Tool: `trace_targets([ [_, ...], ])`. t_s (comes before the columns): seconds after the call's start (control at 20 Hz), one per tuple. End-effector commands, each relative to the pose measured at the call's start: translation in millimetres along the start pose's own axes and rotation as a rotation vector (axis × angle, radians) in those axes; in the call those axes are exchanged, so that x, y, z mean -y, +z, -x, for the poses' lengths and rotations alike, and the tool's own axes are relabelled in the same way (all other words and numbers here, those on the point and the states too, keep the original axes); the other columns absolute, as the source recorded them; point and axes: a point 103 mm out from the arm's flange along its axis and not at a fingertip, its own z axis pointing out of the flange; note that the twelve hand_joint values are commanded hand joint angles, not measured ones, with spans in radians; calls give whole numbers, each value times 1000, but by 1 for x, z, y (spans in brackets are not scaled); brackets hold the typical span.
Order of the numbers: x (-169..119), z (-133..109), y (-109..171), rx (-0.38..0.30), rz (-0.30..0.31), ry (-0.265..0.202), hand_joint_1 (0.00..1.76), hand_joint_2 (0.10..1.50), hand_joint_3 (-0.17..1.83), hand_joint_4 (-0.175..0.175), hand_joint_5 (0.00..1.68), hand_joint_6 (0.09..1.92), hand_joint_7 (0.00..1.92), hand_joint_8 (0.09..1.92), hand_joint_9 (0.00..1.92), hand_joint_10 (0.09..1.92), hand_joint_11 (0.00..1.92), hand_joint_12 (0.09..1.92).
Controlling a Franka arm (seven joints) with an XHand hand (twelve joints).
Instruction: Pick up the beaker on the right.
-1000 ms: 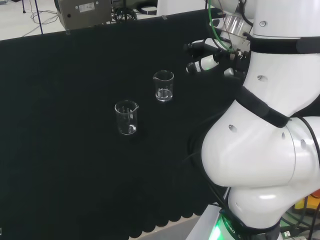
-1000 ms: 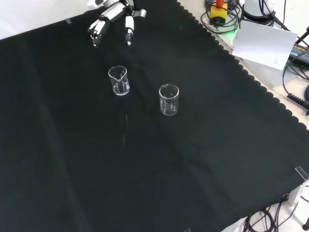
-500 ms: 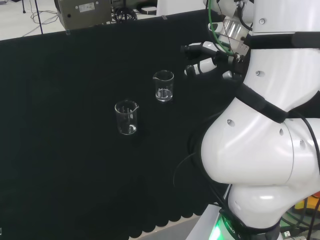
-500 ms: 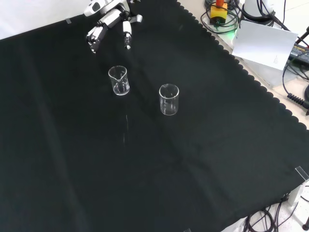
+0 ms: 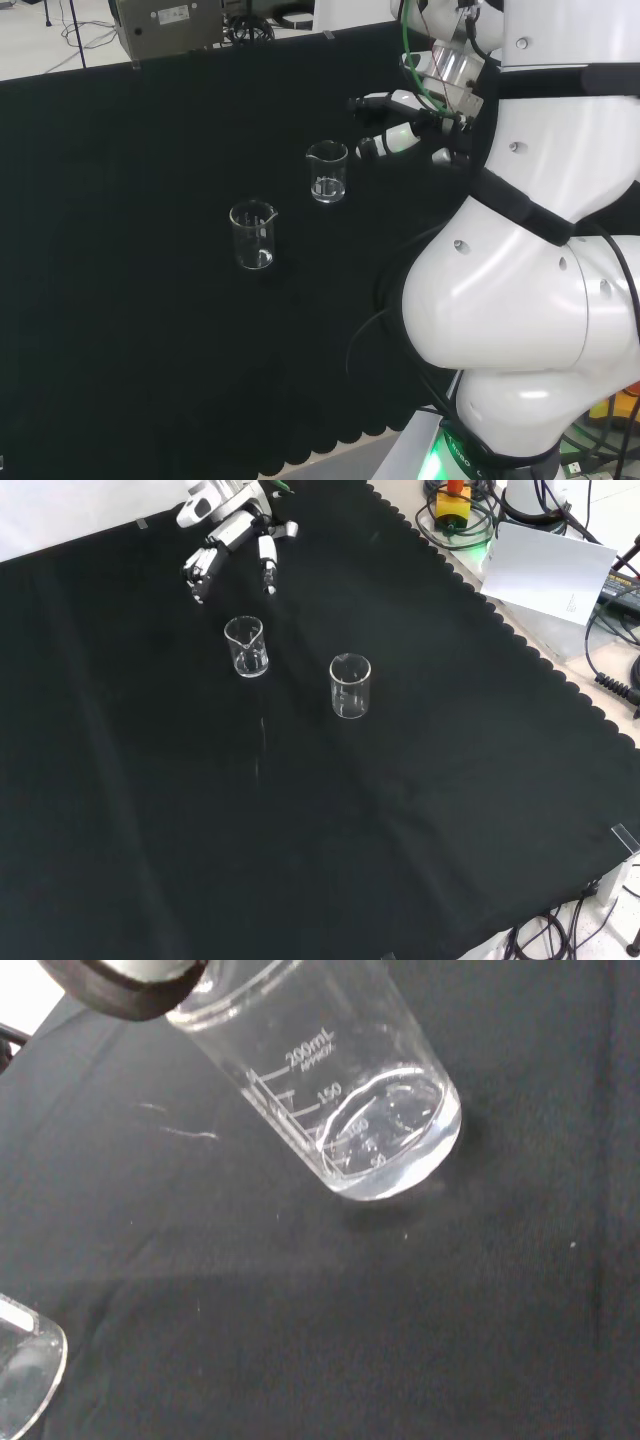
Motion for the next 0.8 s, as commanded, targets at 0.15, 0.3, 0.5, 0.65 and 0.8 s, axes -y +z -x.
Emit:
trace_targets([
  [0.15, -7, 2, 11, -3, 1, 2, 813, 758, 71, -71, 365, 87, 213, 718, 343, 693, 32, 1424],
  [0.3, -12, 3, 17, -8, 3, -10, 819, 755, 75, -72, 372, 87, 218, 721, 349, 693, 36, 1423],
  [0.5, -17, 4, 23, -23, 17, -20, 827, 752, 79, -72, 385, 87, 234, 728, 360, 695, 43, 1423],
  [0.65, -21, 4, 27, -32, 25, -32, 829, 751, 83, -73, 392, 87, 247, 732, 367, 695, 45, 1421],
  [0.8, -25, 6, 31, -53, 33, -39, 829, 748, 88, -74, 402, 87, 256, 735, 380, 696, 48, 1420],
])
